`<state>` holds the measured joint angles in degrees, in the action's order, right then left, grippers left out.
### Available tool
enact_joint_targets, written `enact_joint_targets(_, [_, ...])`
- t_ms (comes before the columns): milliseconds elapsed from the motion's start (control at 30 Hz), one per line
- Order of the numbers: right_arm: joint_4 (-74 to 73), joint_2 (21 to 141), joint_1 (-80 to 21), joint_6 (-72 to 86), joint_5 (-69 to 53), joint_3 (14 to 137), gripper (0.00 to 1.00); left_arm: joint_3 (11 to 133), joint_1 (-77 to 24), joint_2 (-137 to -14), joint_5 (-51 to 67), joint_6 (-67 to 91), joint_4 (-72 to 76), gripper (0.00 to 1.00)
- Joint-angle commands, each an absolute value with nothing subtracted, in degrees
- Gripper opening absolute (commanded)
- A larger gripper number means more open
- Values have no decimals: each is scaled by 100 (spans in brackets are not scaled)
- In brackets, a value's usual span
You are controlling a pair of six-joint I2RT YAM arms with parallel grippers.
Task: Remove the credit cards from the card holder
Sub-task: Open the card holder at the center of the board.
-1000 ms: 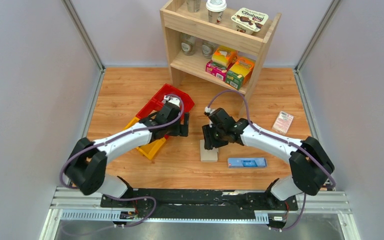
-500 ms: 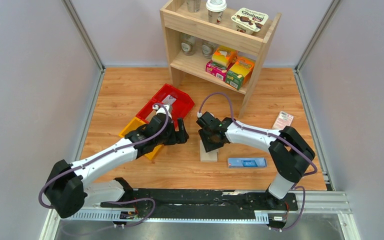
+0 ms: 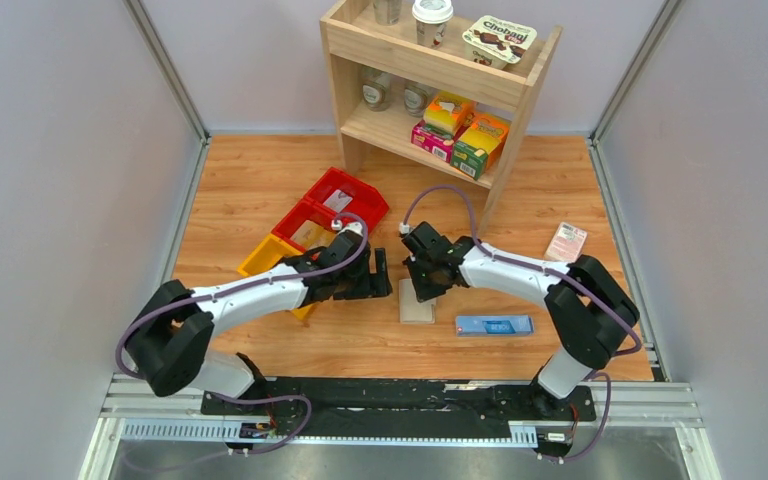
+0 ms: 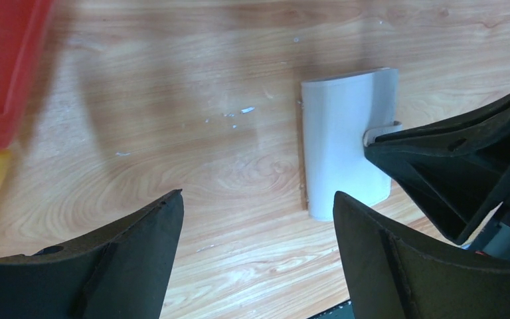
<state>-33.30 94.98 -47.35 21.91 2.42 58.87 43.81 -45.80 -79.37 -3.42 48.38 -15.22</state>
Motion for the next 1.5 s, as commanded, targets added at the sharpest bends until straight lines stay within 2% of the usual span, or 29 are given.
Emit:
enact_joint_targets(0, [-2155,9396,-4466,2206,-1579,5354,0,4798,-4693,-8226,-176,4860,-1336,89])
enact_joint_targets(100, [-1505,9194,-4255,2302,-2336,5072,0,4965,-4737,-8498,-132,4782,-1406,89])
enact_joint_targets(467, [737,8912,-3068,3682,-3893,3851,0,5738,-4913,-9491,-149,4395,-2047,83])
enact_joint_targets(667, [239,8597,-2900,3595,-3377,3779,0,5889,-5027,-9756,-316,4298,-2329,77])
enact_joint_targets(900, [-1387,8236,-2892,3279,-1987,4025,0,5827,-5036,-9686,-510,4315,-2470,76])
enact_joint_targets(1167, [-2020,7594,-3005,2796,-2294,4771,0,5669,-5036,-8861,-676,4666,-2259,88])
enact_joint_targets(1467, [-2241,7910,-3568,2733,-2672,5519,0,5107,-5027,-7700,-1081,5115,-1978,91])
